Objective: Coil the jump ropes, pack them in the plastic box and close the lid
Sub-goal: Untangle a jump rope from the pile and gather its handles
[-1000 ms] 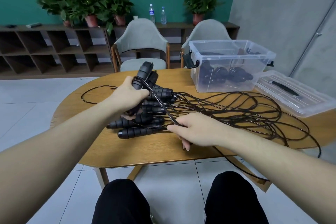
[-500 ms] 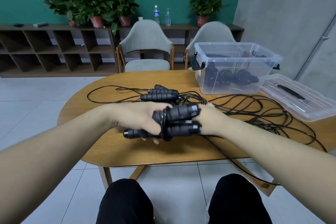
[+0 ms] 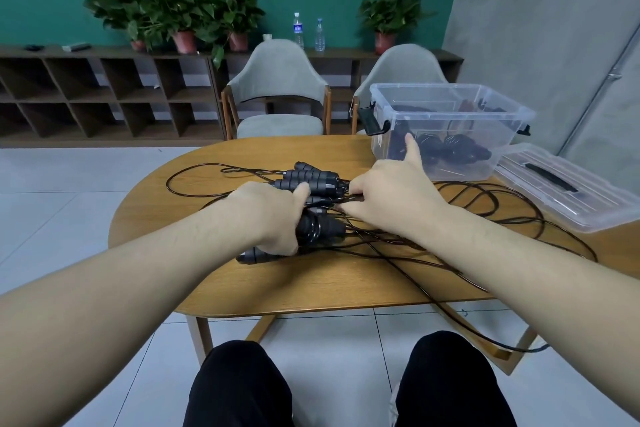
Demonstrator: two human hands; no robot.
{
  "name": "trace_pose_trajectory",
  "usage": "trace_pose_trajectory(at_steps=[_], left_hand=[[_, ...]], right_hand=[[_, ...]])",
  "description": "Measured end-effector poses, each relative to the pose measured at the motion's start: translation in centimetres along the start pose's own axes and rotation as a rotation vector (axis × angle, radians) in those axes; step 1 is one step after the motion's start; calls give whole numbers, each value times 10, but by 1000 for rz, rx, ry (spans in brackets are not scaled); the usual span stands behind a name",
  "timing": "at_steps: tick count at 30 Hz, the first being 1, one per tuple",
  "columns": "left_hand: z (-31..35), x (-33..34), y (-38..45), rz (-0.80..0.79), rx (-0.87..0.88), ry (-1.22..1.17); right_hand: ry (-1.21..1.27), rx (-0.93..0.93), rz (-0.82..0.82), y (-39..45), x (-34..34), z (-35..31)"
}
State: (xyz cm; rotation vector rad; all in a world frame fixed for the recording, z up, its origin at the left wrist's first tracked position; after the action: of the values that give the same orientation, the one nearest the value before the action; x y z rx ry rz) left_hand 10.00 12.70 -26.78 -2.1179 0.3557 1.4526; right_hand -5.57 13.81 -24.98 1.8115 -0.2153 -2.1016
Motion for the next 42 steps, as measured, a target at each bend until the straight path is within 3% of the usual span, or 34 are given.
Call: trace_pose_trajectory(at_steps=[9,12,14,16,19,23,25,30,34,38,42], left_hand=[[-31,7,18,343,-210,-324],[-44,12,17,396,-278,-648],[-48,16,15,427,-274,-1032],[-45,16,12,468,-222,-1379],[-31,14,12,454,-90,-1715],[-12,2,11,378,153,-2012],[-6,1,7,265,269,-2108],[15,9,-5,-52,503,-2012],[14,16,-11,-107,475,-1759],[17,19,-15,-185,451,-1461],[23,9,-20,-220,497,-1149]], right_hand=[[206,-225,66,-16,-12,-15],[296,-224,11,-22,-2,-21],[398,-165,-88,-25,9,-19],[505,-124,-179,-27,19,-17],[629,-125,-246,-27,27,-15],[788,-156,-290,-29,34,-8],[763,-182,-293,-33,38,-2],[559,-265,-345,-41,43,6],[558,-253,-414,-31,50,14],[382,-320,-452,-22,47,16],[479,-311,-513,-16,30,12]])
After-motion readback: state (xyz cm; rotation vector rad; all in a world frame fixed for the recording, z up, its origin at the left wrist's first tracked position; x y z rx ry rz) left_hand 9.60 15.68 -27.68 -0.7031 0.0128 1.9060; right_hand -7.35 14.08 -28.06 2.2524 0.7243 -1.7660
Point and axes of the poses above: each hand's wrist, its own y-axis towards the middle knuckle, its own x-axis out of the palm, z = x × y, the point moved 5 cm from there along y, towards the middle knuckle, and after that the axes turned 8 degrees about x, right-handed, at the moved point
